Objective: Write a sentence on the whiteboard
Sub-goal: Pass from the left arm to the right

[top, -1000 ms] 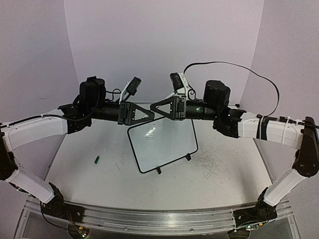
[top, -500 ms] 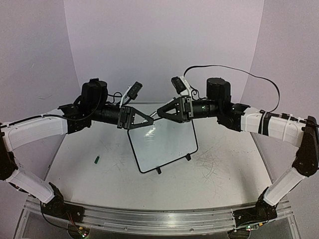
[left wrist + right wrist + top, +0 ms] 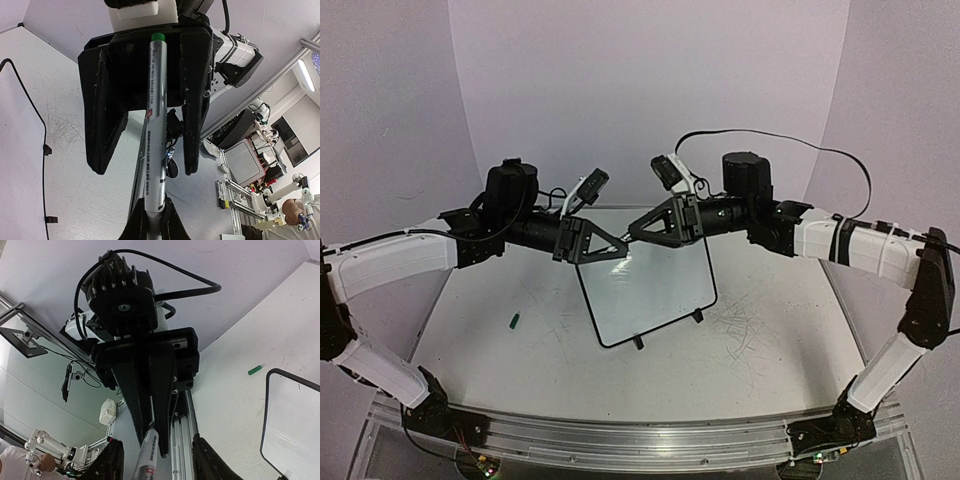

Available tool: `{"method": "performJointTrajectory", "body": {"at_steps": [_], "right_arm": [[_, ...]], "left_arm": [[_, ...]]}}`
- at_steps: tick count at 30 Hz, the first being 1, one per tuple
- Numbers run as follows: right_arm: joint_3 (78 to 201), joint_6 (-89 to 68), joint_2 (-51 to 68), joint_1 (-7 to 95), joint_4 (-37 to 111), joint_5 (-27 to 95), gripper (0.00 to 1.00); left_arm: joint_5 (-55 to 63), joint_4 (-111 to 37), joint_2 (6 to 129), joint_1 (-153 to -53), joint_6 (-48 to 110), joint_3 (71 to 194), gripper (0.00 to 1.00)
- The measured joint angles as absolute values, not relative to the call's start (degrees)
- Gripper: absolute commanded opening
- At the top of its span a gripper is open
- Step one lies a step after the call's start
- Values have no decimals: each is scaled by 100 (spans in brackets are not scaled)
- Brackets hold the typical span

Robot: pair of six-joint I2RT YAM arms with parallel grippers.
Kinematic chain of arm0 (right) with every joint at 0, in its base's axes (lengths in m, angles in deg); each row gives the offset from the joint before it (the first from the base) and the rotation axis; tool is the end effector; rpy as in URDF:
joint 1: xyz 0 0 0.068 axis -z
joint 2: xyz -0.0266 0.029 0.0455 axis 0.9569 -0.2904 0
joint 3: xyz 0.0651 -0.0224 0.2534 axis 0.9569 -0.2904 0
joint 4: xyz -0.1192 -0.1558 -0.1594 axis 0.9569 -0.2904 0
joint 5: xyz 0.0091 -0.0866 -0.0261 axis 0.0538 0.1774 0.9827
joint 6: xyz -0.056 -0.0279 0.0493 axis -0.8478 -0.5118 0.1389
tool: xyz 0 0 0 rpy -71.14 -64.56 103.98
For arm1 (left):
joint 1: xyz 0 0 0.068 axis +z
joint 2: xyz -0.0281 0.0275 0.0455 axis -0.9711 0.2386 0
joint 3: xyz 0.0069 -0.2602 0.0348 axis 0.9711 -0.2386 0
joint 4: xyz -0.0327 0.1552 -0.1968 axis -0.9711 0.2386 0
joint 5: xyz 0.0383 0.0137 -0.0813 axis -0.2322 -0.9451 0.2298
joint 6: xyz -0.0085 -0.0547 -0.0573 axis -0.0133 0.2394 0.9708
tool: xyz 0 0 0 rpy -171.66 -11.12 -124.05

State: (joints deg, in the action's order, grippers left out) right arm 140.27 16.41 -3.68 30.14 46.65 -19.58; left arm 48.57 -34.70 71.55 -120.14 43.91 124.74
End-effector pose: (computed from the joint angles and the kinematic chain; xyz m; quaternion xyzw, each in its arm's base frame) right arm 0.2392 0.3051 0.3423 -0.3874 0.6174 0.6516 0.2098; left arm 0.1985 -0.2671 0.3285 0.3878 0.6559 -0.5958 0.2537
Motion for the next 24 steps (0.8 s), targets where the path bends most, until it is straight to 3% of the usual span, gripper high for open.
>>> {"method": "performJointTrajectory", "body": {"at_steps": [6, 14, 24], "right_arm": [[14041, 1630, -462, 3008, 4626, -2007, 42], [14043, 1567, -464, 2983, 4627, -2017, 25], [14043, 1539, -464, 2926, 4626, -1981, 29]], "left_arm": [[4942, -3326, 7204, -12012, 4387, 12478, 0], [4959, -3198, 7204, -12012, 4361, 12478, 0], [4954, -3109, 7204, -12012, 4261, 12478, 0]]}}
